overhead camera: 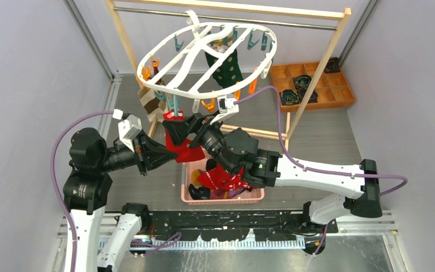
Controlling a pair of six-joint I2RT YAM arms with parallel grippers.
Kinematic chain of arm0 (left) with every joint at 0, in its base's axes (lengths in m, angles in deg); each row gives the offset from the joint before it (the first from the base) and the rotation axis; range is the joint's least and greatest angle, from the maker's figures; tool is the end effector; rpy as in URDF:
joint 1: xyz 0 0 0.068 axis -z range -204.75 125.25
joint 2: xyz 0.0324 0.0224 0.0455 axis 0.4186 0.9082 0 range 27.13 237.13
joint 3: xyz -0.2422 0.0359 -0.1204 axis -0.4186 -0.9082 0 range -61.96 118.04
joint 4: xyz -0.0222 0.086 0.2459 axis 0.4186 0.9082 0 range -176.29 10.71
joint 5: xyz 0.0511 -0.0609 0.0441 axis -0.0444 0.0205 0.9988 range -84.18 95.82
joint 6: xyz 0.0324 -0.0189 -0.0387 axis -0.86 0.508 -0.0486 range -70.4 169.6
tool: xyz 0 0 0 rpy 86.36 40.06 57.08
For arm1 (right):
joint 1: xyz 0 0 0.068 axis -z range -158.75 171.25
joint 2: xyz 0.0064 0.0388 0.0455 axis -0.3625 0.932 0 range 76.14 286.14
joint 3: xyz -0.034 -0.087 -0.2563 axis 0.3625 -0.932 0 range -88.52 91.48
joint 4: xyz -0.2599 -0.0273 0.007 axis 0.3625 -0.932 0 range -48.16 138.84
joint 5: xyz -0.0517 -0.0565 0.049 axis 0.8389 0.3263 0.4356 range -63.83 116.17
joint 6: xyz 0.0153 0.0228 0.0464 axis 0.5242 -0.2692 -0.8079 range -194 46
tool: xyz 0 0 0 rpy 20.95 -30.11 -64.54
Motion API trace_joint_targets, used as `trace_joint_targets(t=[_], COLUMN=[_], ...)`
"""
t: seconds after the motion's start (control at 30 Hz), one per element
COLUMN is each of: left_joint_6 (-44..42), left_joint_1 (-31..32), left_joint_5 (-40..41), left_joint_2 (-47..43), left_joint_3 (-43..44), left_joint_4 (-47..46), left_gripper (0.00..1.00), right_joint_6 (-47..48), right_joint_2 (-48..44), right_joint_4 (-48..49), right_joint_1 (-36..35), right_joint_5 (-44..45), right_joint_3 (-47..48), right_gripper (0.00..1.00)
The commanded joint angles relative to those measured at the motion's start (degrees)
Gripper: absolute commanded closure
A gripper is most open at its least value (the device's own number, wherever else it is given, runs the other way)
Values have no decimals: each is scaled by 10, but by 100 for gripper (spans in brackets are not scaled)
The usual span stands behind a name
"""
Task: Remove the socks clipped to the hanger
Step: Remove the sock from the hanger.
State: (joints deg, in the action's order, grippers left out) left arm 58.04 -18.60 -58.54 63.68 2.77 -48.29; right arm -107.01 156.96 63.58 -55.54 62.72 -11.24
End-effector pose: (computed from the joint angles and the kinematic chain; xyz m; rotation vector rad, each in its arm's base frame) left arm 0.0797 -0.0408 0.4242 0.8018 1.5898 -1.1503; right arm 0.0954 0.3133 0.4387 0.0005 1.5153 1.1335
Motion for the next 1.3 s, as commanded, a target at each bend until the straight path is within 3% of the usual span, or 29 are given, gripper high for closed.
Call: trace_joint_targets(t=[0.0, 0.3, 0.53, 0.63, 0.7, 0.77, 0.93, 1.1, 1.27], left_joint_6=[7, 7, 21, 20, 22, 22, 9, 1, 0], left_joint_1=[4, 4, 5, 5, 6, 6, 8, 9, 10], left_joint_5=[-36, -23, 22, 42, 45, 42, 44, 45, 40], left_joint_2=[-11, -20, -20, -19, -20, -20, -27, -32, -33], left_joint_3=[-3, -28, -45, -45, -45, -46, -53, -54, -55], left_joint_4=[-16, -27, -58, -67, -74, -76, -77, -77, -76], left_gripper=[100, 100, 99, 100, 100, 100, 100, 100, 100], right_joint_6=[-35, -37, -68, -71, -70, -58, -8, 88, 90], right_joint_2=[-19, 2, 21, 22, 16, 3, -17, -7, -5], right_joint_4=[91, 115, 104, 71, 37, 13, -78, -93, -86], right_joint_1=[24, 40, 41, 40, 39, 29, -22, -90, -101], right_joint_5=[-78, -96, -132, -131, -110, -69, 75, 223, 206], right_joint_3=[-32, -29, -8, 5, 10, 3, 17, 37, 41], right_gripper=[14, 17, 30, 27, 20, 2, 0, 1, 3])
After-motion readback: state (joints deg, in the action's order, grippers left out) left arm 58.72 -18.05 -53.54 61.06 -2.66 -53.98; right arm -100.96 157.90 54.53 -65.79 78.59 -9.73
